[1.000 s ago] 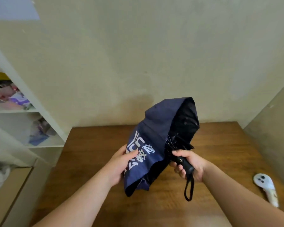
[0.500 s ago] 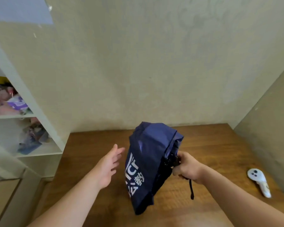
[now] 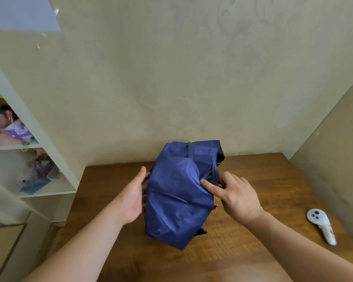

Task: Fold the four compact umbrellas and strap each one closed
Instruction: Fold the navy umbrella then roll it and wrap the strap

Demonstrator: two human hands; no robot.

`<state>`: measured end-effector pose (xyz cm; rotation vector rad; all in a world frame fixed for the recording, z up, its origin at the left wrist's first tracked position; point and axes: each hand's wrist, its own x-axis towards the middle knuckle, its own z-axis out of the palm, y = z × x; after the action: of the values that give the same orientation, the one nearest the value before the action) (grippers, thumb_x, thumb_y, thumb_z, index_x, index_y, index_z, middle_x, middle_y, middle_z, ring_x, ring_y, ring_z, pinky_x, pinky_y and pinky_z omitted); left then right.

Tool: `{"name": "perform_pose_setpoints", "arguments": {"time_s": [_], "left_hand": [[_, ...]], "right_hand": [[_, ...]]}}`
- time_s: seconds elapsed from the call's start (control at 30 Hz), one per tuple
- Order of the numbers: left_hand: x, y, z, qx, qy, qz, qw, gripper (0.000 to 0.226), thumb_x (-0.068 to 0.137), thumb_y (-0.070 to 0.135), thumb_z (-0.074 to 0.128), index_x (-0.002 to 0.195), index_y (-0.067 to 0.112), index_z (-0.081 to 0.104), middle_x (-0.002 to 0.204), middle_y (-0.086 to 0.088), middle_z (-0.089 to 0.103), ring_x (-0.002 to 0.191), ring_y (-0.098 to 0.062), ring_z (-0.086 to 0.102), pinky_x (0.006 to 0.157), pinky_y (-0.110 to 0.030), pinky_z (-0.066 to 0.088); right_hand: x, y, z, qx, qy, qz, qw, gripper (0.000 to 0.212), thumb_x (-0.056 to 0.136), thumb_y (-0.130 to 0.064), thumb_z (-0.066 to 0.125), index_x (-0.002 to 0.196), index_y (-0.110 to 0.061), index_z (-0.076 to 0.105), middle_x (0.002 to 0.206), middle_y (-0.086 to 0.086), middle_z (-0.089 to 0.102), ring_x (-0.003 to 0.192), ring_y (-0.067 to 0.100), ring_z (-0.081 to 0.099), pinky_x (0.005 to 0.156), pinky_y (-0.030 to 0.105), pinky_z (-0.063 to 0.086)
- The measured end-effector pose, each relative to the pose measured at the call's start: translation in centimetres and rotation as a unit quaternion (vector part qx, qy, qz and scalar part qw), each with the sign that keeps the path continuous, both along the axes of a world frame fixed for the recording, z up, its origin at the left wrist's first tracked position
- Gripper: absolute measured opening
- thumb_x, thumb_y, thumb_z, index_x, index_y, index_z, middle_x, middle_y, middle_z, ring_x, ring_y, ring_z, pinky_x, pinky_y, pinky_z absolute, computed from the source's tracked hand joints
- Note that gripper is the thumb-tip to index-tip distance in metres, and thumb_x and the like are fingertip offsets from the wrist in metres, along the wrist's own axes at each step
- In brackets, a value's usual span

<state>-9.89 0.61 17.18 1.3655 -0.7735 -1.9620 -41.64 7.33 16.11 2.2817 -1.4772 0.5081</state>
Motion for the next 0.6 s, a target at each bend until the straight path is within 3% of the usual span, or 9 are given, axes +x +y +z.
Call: {"name": "perform_pose_setpoints", "arguments": {"time_s": [0.1, 0.17, 0.23, 0.3, 0.37, 0.43, 0.47, 0.53, 0.6], "left_hand": [[-1.2, -0.8, 0.2, -0.165, -0.172, 0.082, 0.968, 0.034, 0.101, 0.052, 0.062, 0.131, 0.035, 0.064, 0.130, 0.005, 0.067, 0.119, -0.020, 0.063, 0.097, -0.039, 0.052], [-1.8, -1.9, 0.9, -0.354, -0.354, 0.135, 0.855, 0.017, 0.102, 0.041, 0.061, 0.114, 0.032, 0.071, 0.110, 0.006, 0.068, 0.102, -0.018, 0.065, 0.088, -0.043, 0.056], [-3.3, -2.5, 2.7, -0.487, -0.455, 0.087, 0.740, 0.036, 0.102, 0.048, 0.050, 0.090, 0.026, 0.076, 0.087, 0.007, 0.066, 0.086, -0.021, 0.062, 0.080, -0.045, 0.054], [-5.7, -2.9, 4.4, -0.482, -0.551, -0.035, 0.681, 0.063, 0.098, 0.068, 0.032, 0.078, 0.029, 0.076, 0.085, 0.007, 0.061, 0.088, -0.025, 0.056, 0.085, -0.040, 0.049], [-7.7, -3.6, 4.6, -0.364, -0.591, -0.162, 0.702, 0.073, 0.086, 0.089, 0.029, 0.074, 0.034, 0.074, 0.092, 0.010, 0.063, 0.098, -0.024, 0.050, 0.094, -0.040, 0.046], [-9.1, -4.0, 4.2, -0.242, -0.455, -0.186, 0.836, 0.060, 0.071, 0.094, 0.058, 0.090, 0.041, 0.079, 0.110, 0.015, 0.073, 0.110, -0.014, 0.057, 0.102, -0.040, 0.051], [-9.8, -4.0, 3.7, -0.226, -0.370, -0.167, 0.886, 0.049, 0.072, 0.083, 0.074, 0.097, 0.041, 0.080, 0.113, 0.017, 0.075, 0.112, -0.009, 0.063, 0.102, -0.037, 0.054], [-10.9, -3.5, 3.4, -0.270, -0.304, -0.119, 0.906, 0.014, 0.084, 0.047, 0.086, 0.094, 0.040, 0.080, 0.104, 0.021, 0.075, 0.105, 0.000, 0.068, 0.095, -0.027, 0.055], [-11.6, -2.9, 3.6, -0.320, -0.287, -0.070, 0.900, 0.009, 0.091, 0.029, 0.083, 0.091, 0.037, 0.079, 0.095, 0.020, 0.077, 0.095, 0.003, 0.070, 0.089, -0.024, 0.054]], "right_hand": [[-1.1, -0.2, 0.0, -0.010, 0.032, 0.024, 0.999, 0.081, 0.077, 0.003, 0.070, 0.146, -0.037, 0.058, 0.089, 0.008, 0.046, 0.065, 0.027, 0.045, 0.054, 0.038, 0.041], [-1.7, -0.4, -0.1, -0.006, 0.044, 0.041, 0.998, 0.079, 0.079, -0.001, 0.071, 0.147, -0.040, 0.055, 0.090, 0.007, 0.046, 0.068, 0.028, 0.047, 0.055, 0.039, 0.040], [-2.3, -0.6, -0.3, -0.006, 0.048, 0.054, 0.997, 0.079, 0.081, -0.004, 0.074, 0.148, -0.041, 0.054, 0.090, 0.006, 0.045, 0.069, 0.027, 0.046, 0.056, 0.039, 0.040], [-2.9, -1.0, -0.6, -0.002, 0.053, 0.065, 0.996, 0.084, 0.079, -0.005, 0.080, 0.149, -0.042, 0.052, 0.092, 0.005, 0.042, 0.070, 0.026, 0.046, 0.057, 0.038, 0.039], [-3.5, -1.3, -0.7, -0.006, 0.052, 0.074, 0.996, 0.085, 0.078, -0.006, 0.082, 0.149, -0.043, 0.052, 0.093, 0.004, 0.039, 0.070, 0.025, 0.045, 0.057, 0.038, 0.038], [-4.0, -1.6, -0.8, -0.006, 0.047, 0.082, 0.996, 0.082, 0.080, -0.005, 0.078, 0.148, -0.042, 0.052, 0.092, 0.004, 0.039, 0.070, 0.025, 0.045, 0.057, 0.038, 0.039], [-4.3, -1.7, -0.8, -0.005, 0.046, 0.086, 0.995, 0.079, 0.082, -0.005, 0.074, 0.149, -0.042, 0.052, 0.092, 0.004, 0.041, 0.070, 0.025, 0.046, 0.056, 0.038, 0.040], [-5.0, -2.1, -1.0, 0.010, 0.040, 0.088, 0.995, 0.074, 0.083, -0.007, 0.068, 0.148, -0.041, 0.053, 0.092, 0.004, 0.042, 0.070, 0.025, 0.047, 0.056, 0.037, 0.039], [-5.8, -2.6, -1.6, 0.041, 0.019, 0.074, 0.996, 0.070, 0.083, -0.010, 0.068, 0.146, -0.038, 0.056, 0.095, 0.004, 0.041, 0.071, 0.025, 0.049, 0.055, 0.036, 0.041]]}}
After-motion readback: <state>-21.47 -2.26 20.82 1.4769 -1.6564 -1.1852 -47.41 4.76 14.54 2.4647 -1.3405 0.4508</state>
